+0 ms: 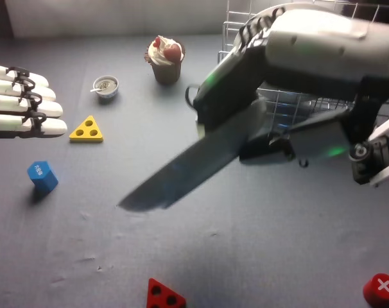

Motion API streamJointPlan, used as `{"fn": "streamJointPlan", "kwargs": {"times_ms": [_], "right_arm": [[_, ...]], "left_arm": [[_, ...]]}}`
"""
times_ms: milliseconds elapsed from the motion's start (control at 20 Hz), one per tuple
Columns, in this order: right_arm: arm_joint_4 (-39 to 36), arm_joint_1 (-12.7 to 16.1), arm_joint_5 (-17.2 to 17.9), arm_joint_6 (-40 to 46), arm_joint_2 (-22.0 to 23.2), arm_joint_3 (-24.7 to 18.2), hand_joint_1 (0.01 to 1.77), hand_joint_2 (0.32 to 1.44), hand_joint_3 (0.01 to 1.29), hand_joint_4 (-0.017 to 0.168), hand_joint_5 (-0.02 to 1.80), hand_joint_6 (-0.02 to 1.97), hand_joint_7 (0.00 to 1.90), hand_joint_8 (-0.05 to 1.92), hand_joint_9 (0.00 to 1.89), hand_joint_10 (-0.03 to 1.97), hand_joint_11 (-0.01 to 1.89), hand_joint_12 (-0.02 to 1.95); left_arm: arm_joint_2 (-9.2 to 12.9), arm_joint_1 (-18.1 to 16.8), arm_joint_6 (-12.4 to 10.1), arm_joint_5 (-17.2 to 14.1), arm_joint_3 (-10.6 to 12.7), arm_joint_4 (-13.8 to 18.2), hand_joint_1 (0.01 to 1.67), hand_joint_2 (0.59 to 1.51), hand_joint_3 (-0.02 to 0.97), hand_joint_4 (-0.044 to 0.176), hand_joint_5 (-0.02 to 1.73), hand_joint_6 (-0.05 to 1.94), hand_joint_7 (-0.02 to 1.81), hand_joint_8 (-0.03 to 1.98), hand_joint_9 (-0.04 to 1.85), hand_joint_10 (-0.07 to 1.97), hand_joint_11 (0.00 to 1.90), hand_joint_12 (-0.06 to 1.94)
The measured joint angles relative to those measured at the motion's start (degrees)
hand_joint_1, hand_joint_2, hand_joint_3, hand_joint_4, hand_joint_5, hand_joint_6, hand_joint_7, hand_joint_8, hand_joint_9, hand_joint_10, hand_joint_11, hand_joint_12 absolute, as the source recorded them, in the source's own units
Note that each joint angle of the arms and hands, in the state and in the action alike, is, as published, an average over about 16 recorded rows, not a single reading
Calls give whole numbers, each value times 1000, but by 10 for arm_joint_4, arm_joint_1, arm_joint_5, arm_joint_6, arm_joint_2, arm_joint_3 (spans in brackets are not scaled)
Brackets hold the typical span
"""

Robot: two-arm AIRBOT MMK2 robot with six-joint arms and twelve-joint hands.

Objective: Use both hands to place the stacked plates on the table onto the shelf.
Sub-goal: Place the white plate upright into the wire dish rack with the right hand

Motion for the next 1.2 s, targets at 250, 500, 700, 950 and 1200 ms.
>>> {"fn": "streamJointPlan", "kwargs": {"times_ms": [250, 500, 700, 950, 1200], "right_arm": [[6, 27, -3, 116, 16, 10, 1462, 953, 12, -9, 948, 831, 1137, 544, 1162, 732, 1018, 1095], [41, 49, -12, 192, 28, 28, 1456, 959, 13, -9, 907, 873, 1125, 599, 1168, 733, 1097, 831], [73, 60, -27, 224, 34, 43, 1451, 964, 13, -9, 876, 905, 1123, 631, 1169, 724, 1145, 736], [108, 68, -55, 248, 43, 61, 1456, 969, 12, -9, 855, 924, 1117, 608, 1173, 674, 1122, 919], [120, 71, -83, 272, 49, 77, 1460, 973, 12, -9, 842, 928, 1102, 637, 1158, 698, 1107, 937]], "left_arm": [[1, -9, -23, -9, 4, 10, 99, 894, 0, 2, 41, 19, 72, 9, 86, 6, 130, 11], [1, -10, -43, -20, 6, 11, 99, 897, 1, 2, 38, 19, 68, 8, 78, 6, 120, 12], [-1, -14, -55, -29, 8, 10, 102, 901, 0, 2, 40, 19, 70, 8, 78, 6, 120, 12], [-6, -17, -45, -34, 12, 8, 114, 905, 1, 2, 42, 20, 69, 7, 75, 6, 121, 12], [-12, -21, -39, -29, 16, 0, 118, 909, 1, 2, 47, 19, 64, 7, 74, 6, 128, 13]]}}
